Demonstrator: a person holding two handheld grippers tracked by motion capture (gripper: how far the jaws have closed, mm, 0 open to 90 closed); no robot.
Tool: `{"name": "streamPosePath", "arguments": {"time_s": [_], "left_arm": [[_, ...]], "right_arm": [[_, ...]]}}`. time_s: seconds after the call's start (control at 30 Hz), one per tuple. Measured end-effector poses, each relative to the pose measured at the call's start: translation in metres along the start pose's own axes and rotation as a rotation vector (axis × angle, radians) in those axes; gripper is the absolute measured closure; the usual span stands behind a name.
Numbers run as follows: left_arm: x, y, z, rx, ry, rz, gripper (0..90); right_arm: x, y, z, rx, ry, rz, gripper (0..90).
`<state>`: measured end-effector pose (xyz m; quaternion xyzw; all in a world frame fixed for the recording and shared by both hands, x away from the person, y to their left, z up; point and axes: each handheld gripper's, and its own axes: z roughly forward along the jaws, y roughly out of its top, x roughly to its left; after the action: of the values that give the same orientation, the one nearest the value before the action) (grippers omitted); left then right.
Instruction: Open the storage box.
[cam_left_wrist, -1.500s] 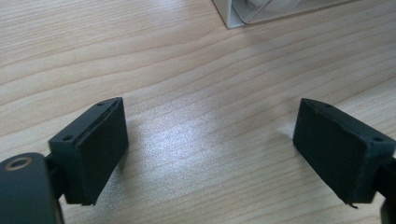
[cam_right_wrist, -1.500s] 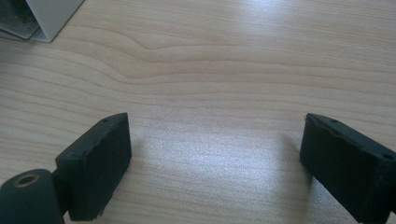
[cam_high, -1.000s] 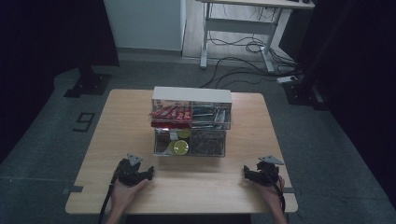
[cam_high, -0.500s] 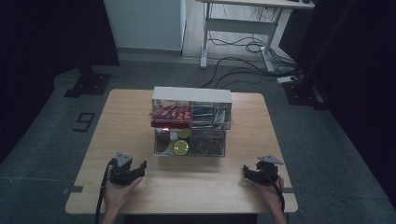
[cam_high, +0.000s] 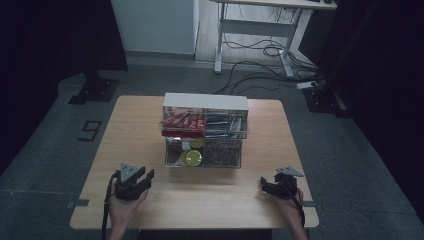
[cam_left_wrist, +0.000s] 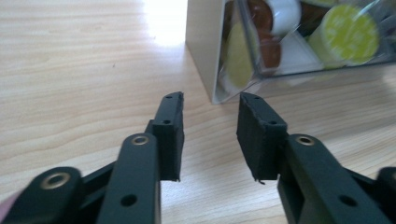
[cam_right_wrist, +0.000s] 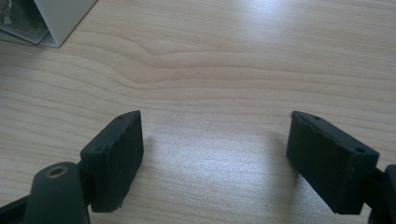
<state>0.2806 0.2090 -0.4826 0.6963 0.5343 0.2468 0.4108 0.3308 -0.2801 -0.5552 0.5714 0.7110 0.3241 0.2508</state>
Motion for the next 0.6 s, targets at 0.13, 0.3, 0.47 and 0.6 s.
{"name": "streamPosePath", "arguments": {"time_s": [0.13, 0.3, 0.47, 0.6], "left_arm": [[-0.003, 0.008, -0.005, -0.011, -0.019, -0.013, 69.2], [-0.007, 0.017, -0.012, -0.043, -0.053, -0.020, 77.2], [-0.014, 0.028, -0.016, -0.062, -0.103, 0.004, 84.5], [-0.015, 0.039, -0.020, -0.081, -0.148, 0.013, 87.8]], "right_arm": [[0.000, 0.000, 0.000, -0.001, 0.002, -0.002, 19.0], [0.001, 0.001, 0.001, -0.001, 0.013, -0.012, 19.3], [0.001, 0.001, 0.001, -0.002, 0.012, -0.012, 19.9], [0.001, 0.000, 0.000, -0.003, 0.007, -0.006, 20.5]]}}
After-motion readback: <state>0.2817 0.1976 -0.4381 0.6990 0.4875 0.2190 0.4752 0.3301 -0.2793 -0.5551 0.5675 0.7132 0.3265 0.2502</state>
